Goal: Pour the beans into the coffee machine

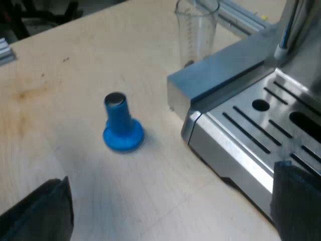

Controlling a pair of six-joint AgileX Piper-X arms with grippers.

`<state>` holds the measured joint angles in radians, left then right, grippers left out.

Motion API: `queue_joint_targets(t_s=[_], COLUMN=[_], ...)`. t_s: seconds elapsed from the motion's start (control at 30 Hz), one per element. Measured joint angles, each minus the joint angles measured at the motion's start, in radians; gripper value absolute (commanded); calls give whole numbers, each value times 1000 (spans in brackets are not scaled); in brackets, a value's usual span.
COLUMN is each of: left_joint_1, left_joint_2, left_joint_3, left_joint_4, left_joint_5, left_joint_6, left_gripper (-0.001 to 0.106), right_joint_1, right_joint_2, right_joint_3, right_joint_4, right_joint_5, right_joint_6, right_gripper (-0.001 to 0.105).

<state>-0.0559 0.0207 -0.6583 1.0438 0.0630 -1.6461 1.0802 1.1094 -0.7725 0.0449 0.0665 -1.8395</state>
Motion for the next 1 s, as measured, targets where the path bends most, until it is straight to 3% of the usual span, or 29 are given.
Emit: queue_joint_targets(t_s=[0.5, 0.6, 0.73, 1.0], left_joint_1=[0, 0, 0, 0], left_joint_2=[0, 0, 0, 0], left_joint_3=[54, 63, 63, 173], left_joint_4=[-13, -102, -111, -154], left_joint_5=[0, 0, -17, -19], left_joint_6=[0, 0, 0, 0], left_gripper=[74, 74, 74, 74], right_joint_1=[0, 0, 0, 0], right_joint_2=[77, 77, 77, 77], right_joint_3=[0, 0, 0, 0], right_joint_4=[-109, -109, -117, -186], right_joint_5=[28, 33, 68, 88], right_joint_6=[7, 7, 7, 7], right_gripper=[81, 81, 81, 81])
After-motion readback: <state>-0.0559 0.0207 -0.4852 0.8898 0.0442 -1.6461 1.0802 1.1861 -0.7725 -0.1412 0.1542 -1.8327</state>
